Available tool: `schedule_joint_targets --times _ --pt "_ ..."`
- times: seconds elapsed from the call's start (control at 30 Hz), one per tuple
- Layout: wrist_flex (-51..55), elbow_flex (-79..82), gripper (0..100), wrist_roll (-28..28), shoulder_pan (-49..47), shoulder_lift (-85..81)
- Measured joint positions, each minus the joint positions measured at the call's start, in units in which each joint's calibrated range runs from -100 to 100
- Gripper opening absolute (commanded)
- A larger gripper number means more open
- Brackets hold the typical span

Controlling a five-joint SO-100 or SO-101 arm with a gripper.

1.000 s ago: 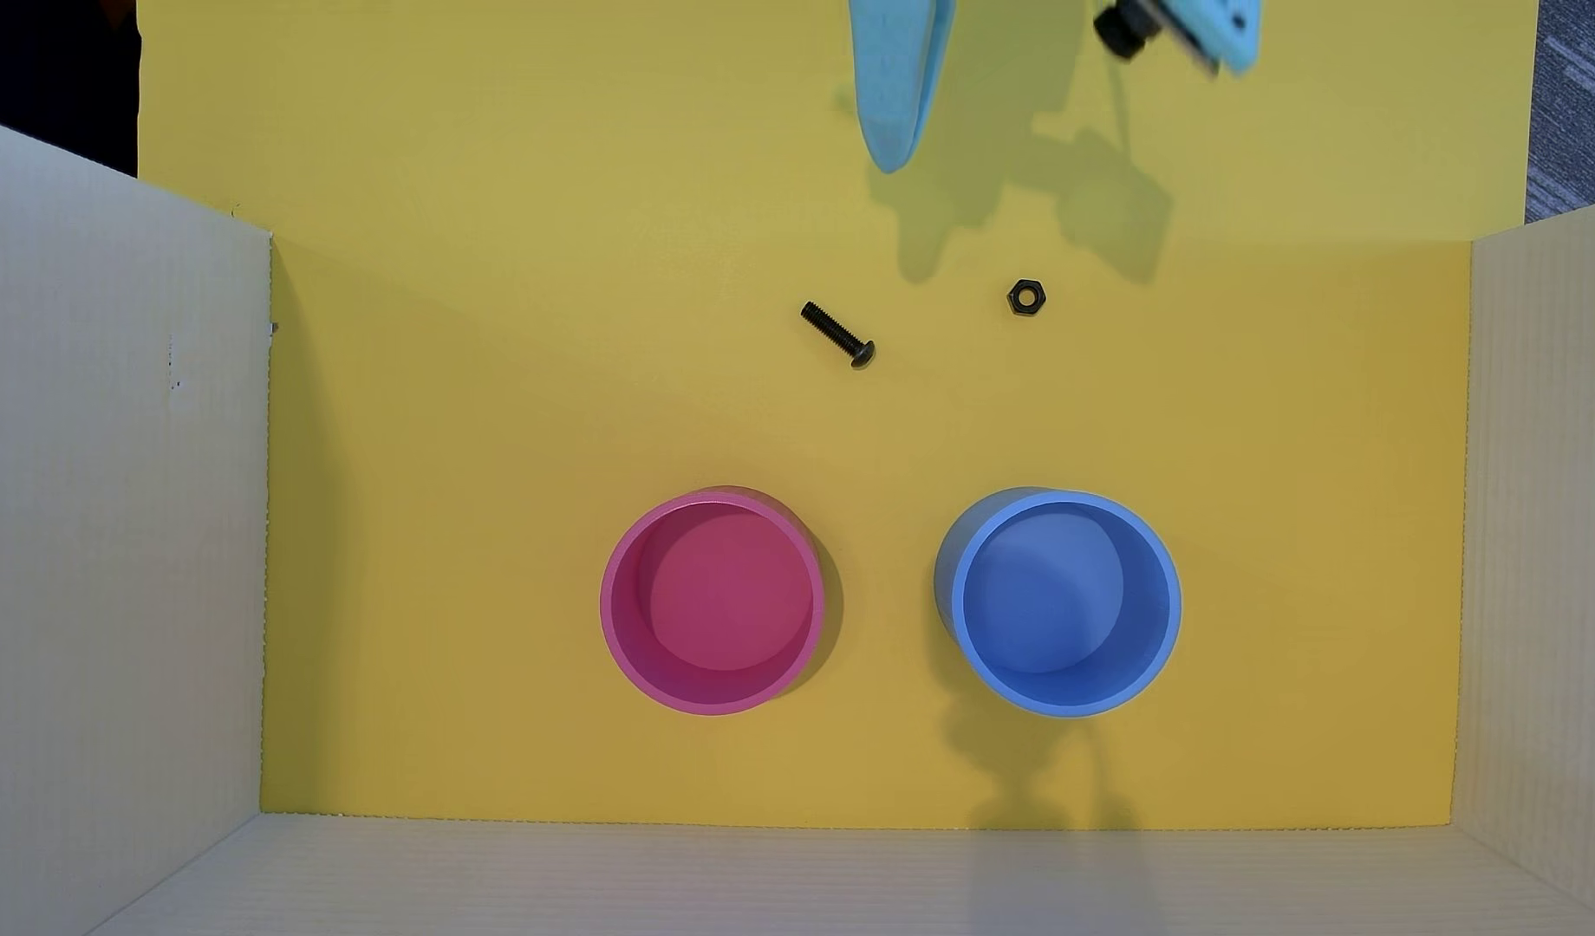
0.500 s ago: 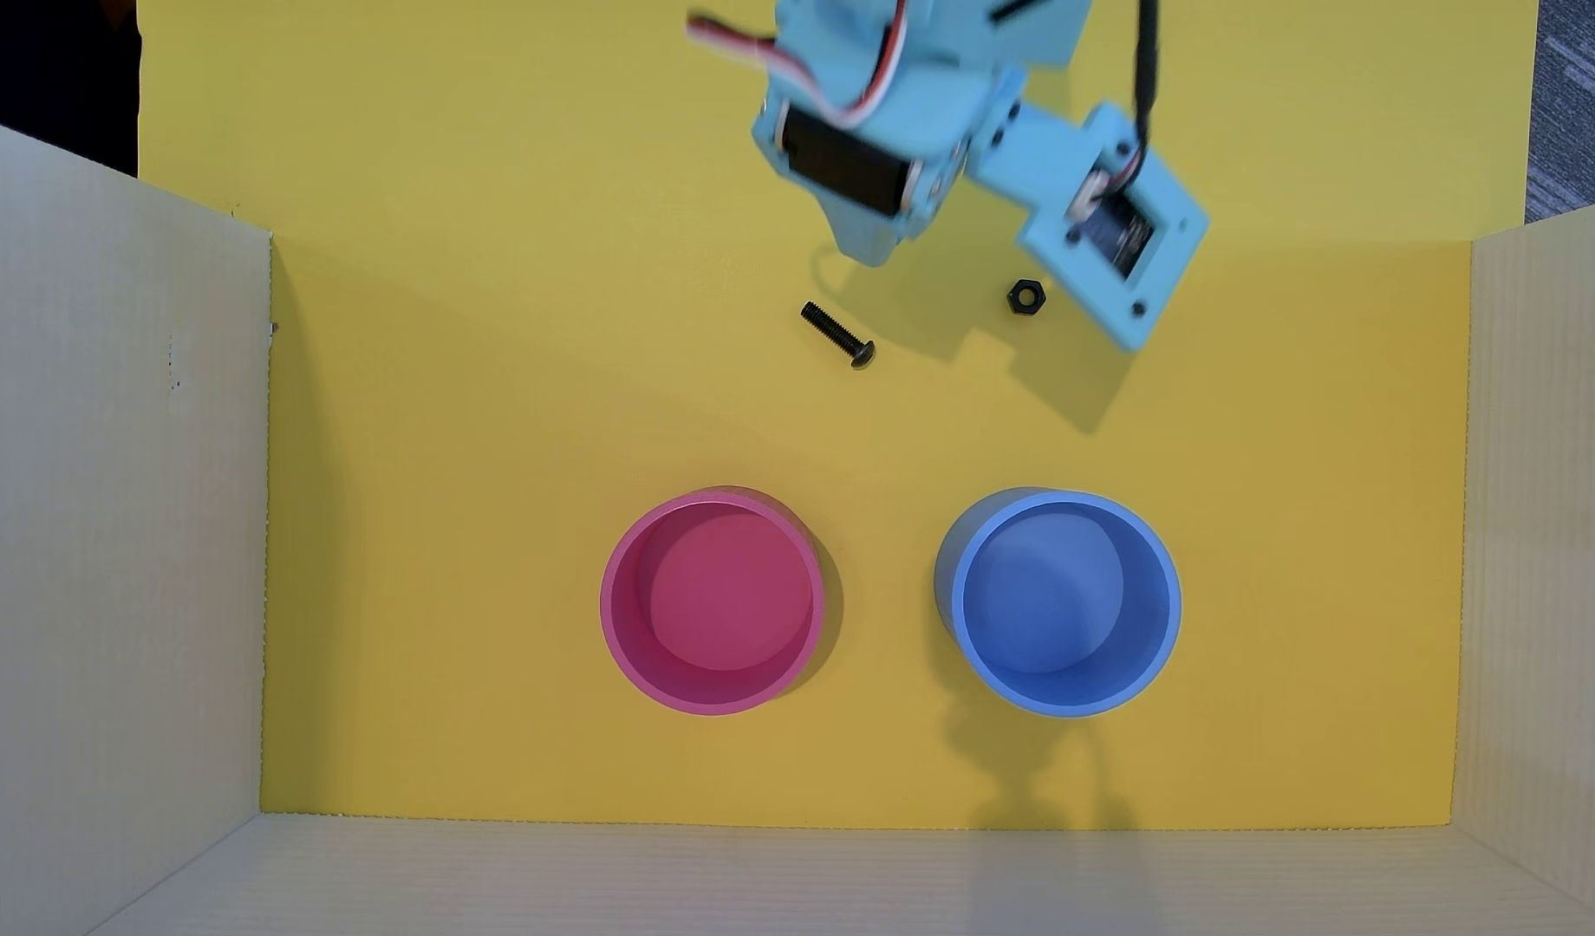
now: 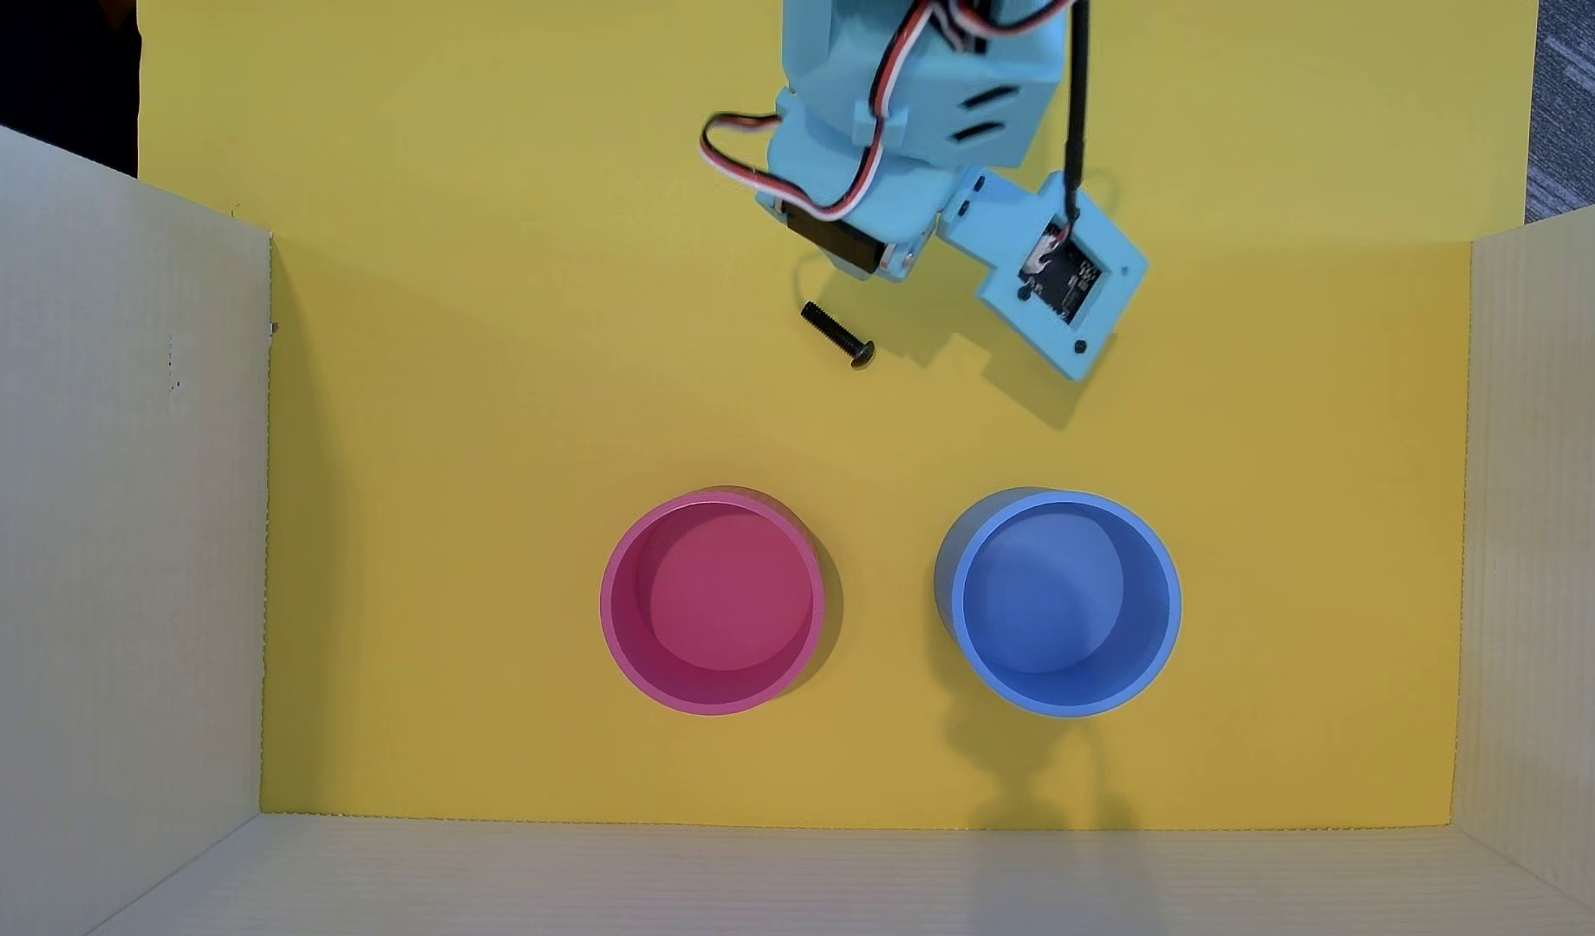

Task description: Pick up the bolt and place it in the pink box

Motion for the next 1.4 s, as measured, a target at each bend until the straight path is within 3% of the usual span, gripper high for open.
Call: schedule_joint_targets --times 0.27,1.07,1.4 --pt "-3.25 1.89 17 0.0 0.07 0.68" --pt "-5.48 1.89 17 0.0 3.86 1.19" --pt "-9.76 1.89 17 0.0 3.86 10.85"
